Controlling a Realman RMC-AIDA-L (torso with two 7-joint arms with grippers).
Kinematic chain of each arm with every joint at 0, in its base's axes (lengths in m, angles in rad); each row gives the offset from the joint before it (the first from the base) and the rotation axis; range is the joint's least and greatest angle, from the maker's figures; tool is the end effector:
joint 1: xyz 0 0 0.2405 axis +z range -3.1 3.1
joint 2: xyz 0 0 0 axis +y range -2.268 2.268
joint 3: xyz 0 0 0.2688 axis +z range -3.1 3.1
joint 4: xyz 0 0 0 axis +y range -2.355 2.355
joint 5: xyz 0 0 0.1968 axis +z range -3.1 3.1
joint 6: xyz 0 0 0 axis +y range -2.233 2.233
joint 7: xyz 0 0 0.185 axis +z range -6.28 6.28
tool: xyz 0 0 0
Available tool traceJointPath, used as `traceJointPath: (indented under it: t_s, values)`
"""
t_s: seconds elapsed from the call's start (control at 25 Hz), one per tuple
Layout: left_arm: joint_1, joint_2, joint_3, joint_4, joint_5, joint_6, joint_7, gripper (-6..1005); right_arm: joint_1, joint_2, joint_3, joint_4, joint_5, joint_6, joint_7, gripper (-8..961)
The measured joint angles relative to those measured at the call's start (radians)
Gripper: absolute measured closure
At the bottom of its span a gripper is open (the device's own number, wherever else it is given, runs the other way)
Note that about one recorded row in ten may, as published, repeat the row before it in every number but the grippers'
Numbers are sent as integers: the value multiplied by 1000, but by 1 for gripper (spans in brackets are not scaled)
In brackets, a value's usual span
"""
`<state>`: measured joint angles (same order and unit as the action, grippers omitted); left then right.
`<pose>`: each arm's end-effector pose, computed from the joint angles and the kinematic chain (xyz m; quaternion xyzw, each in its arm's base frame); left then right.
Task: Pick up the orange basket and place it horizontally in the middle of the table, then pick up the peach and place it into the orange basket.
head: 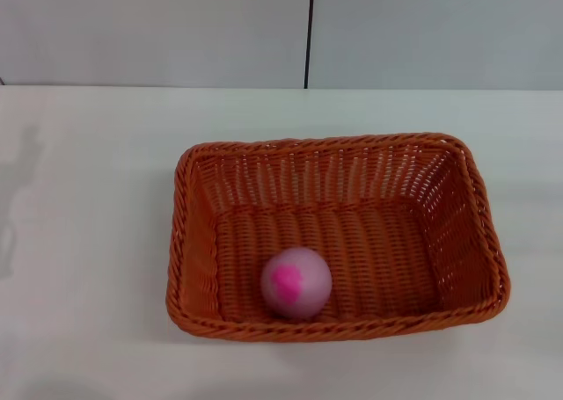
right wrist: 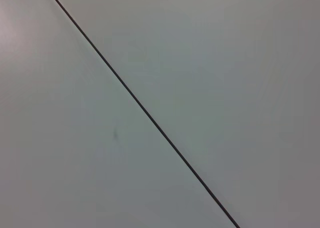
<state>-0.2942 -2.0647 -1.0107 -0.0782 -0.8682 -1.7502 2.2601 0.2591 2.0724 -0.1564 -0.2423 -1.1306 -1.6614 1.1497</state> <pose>-0.3251 0.2907 0.0828 -0.4848 -0.2757 -0.6348 0.5348 0.3558 0.2839 0.1169 -0.5043 0.3044 0.6088 0.5315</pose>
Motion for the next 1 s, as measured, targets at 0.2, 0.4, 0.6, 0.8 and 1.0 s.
traceJointPath:
  t_s: [0.2,0.4,0.6,0.8,1.0]
  values:
    - [4,0,0,0,0,-2,0,139,-1,0,0,0,0,-3,1,396]
    - [8,0,0,0,0,-6,-1,139,-4,0,0,6,0,-7,1,396]
    - [9,0,0,0,0,-6,-2,139,-7,0,0,7,0,-10,1,396]
    - [9,0,0,0,0,-4,-2,139,-8,0,0,8,0,-10,1,396]
    - [9,0,0,0,0,-4,-2,138,-8,0,0,8,0,-10,1,396]
